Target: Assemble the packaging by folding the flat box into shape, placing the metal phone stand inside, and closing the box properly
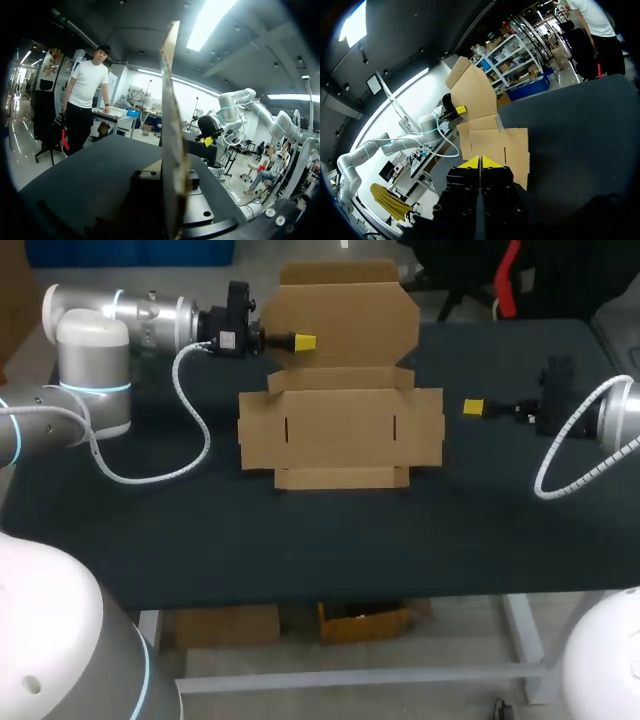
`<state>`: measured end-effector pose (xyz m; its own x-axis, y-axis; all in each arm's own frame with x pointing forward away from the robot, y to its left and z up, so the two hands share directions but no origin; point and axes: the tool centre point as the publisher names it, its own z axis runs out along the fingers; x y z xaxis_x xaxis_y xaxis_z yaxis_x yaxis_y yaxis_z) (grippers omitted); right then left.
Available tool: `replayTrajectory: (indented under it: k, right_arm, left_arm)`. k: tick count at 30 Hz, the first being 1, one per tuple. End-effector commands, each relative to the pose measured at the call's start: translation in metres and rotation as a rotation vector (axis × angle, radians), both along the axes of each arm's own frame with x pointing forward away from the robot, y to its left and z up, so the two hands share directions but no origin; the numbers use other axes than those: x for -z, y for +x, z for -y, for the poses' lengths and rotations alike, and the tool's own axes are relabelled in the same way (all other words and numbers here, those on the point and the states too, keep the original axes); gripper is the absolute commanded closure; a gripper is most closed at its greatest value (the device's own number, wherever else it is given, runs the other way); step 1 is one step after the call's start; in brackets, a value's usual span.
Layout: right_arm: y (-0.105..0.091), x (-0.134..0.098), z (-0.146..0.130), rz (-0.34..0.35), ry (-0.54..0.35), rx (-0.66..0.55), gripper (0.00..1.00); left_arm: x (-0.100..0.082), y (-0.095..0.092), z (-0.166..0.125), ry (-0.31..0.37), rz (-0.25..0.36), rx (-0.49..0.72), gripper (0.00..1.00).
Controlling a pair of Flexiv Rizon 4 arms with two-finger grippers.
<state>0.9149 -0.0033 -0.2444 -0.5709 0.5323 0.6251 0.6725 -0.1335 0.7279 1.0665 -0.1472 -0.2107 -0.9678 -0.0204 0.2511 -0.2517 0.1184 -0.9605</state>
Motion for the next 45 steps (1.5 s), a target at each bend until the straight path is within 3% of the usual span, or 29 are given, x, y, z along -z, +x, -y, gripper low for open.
replayTrajectory:
  k: [1, 45]
  right_arm:
    - [-0.010, 0.001, 0.001, 0.000, -0.019, 0.032, 1.00]
    - [-0.039, 0.042, -0.039, -0.068, -0.019, -0.113, 1.00]
  left_arm:
    - [-0.002, -0.007, 0.003, 0.005, 0.010, -0.014, 1.00]
    - [-0.012, -0.073, 0.004, 0.029, 0.078, -0.020, 1.00]
